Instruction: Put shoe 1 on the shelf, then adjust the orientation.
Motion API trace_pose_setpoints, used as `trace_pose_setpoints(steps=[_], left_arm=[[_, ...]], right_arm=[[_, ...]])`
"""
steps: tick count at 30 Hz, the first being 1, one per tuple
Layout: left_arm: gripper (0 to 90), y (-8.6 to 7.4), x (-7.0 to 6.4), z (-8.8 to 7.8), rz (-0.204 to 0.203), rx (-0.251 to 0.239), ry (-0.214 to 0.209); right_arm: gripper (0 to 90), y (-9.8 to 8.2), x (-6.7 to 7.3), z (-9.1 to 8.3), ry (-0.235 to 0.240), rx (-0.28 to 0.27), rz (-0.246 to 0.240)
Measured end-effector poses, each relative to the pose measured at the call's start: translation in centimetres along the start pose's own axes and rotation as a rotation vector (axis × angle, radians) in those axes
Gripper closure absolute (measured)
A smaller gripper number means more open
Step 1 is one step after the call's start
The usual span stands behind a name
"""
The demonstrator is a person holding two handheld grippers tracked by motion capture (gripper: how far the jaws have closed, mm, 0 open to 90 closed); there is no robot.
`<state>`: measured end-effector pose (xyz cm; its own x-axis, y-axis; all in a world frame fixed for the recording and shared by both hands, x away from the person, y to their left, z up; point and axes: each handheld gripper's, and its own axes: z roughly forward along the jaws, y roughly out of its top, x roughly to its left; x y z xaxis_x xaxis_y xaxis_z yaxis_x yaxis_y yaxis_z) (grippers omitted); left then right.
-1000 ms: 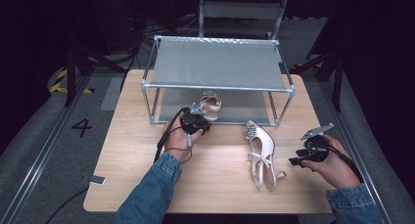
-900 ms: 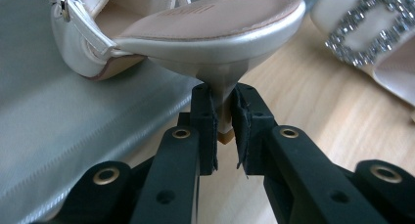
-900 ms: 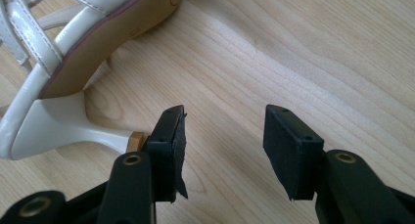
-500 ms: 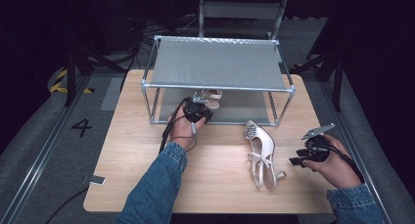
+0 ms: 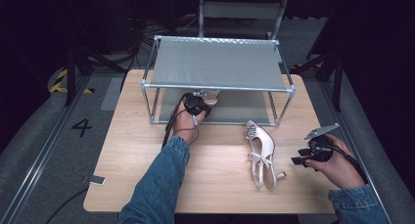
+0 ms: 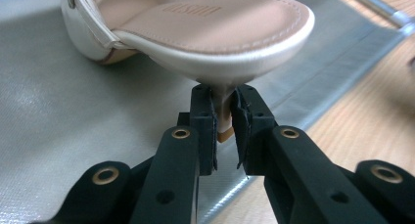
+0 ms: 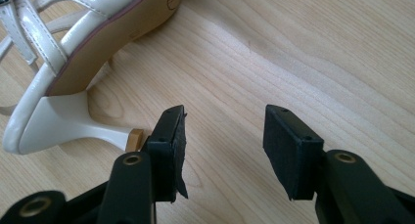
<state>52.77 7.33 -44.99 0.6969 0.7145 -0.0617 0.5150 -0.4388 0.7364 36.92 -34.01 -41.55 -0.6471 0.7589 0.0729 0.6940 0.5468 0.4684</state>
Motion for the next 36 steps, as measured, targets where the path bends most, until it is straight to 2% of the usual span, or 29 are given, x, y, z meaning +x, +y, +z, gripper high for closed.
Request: trace_pose_setpoints(steps=[1, 2, 5, 8, 9, 10, 12, 13, 14, 15, 16, 17, 18, 19, 27, 28, 31, 33, 34, 36], left_arm=[[79.9, 0.0, 0.0, 0.0, 0.000, 0.000, 0.000], [79.9, 0.4, 1.4, -0.2, 0.190, 0.051, 0.054], [79.9, 0.5, 1.6, 0.3, 0.234, 0.062, 0.064], [79.8, 0.2, 1.1, 0.5, 0.170, 0.078, 0.062], [79.6, 0.0, 0.8, 0.5, 0.129, 0.086, 0.060], [79.5, -0.2, 0.5, 0.8, 0.097, 0.074, 0.068], [79.1, -0.3, 0.7, 0.9, 0.128, 0.082, 0.064], [77.8, -0.5, 0.5, 0.8, 0.103, 0.080, 0.065], [76.0, -0.5, 0.8, 0.7, 0.137, 0.066, 0.062], [72.2, -1.0, -0.5, 0.6, -0.070, 0.058, 0.071], [70.1, -0.9, 0.1, 0.3, 0.015, 0.060, 0.058], [67.7, -0.5, 0.9, -0.1, 0.156, 0.071, 0.060], [66.5, -0.8, 0.2, -0.7, 0.098, 0.058, 0.145], [65.0, -1.2, -1.2, -0.6, -0.079, 0.029, 0.048], [57.5, -1.6, -2.0, -4.7, -0.061, -0.016, 0.071], [56.3, -1.7, -2.3, -5.2, -0.076, -0.026, 0.070], [54.7, -2.0, -2.6, -6.5, -0.074, -0.041, 0.073], [51.7, -2.4, -3.1, -7.9, -0.099, -0.039, 0.059], [50.4, -2.4, -3.1, -7.9, -0.099, -0.039, 0.059], [48.7, -2.9, -3.6, -9.0, -0.101, -0.026, 0.062]], right_arm=[[51.8, 0.0, 0.0, 0.0, 0.000, 0.000, 0.000], [51.8, 0.0, 0.0, 0.0, 0.001, -0.001, -0.001], [51.7, 0.0, 0.0, 0.0, -0.001, -0.002, -0.002], [51.7, 0.0, 0.1, -0.1, -0.001, -0.006, -0.002], [51.6, 0.0, 0.1, -0.1, -0.003, -0.008, -0.005], [51.6, 0.0, 0.1, -0.1, -0.004, -0.008, -0.004], [51.6, 0.0, 0.1, -0.1, -0.004, -0.008, -0.004], [51.6, 0.0, 0.1, -0.1, -0.004, -0.009, -0.004], [51.6, 0.0, 0.1, -0.2, -0.004, -0.010, -0.004], [51.6, 0.0, 0.1, -0.2, -0.006, -0.011, -0.005], [51.6, 0.0, 0.1, -0.2, -0.006, -0.011, -0.005], [51.6, 0.1, 0.1, -0.2, -0.009, -0.010, -0.005], [51.6, 0.1, 0.1, -0.2, -0.007, -0.009, -0.005], [51.5, 0.1, 0.1, -0.1, -0.008, -0.007, -0.006], [50.9, 0.6, 0.7, 0.0, -0.008, -0.009, -0.011], [50.7, 0.7, 0.8, -0.1, -0.007, -0.013, -0.014], [50.7, 0.9, 1.1, -0.2, -0.002, -0.020, -0.018], [50.7, 1.1, 1.5, -0.3, 0.000, -0.027, -0.033], [50.7, 1.1, 1.5, -0.3, 0.000, -0.027, -0.033], [50.7, 1.4, 1.9, -0.4, 0.002, -0.031, -0.037]])
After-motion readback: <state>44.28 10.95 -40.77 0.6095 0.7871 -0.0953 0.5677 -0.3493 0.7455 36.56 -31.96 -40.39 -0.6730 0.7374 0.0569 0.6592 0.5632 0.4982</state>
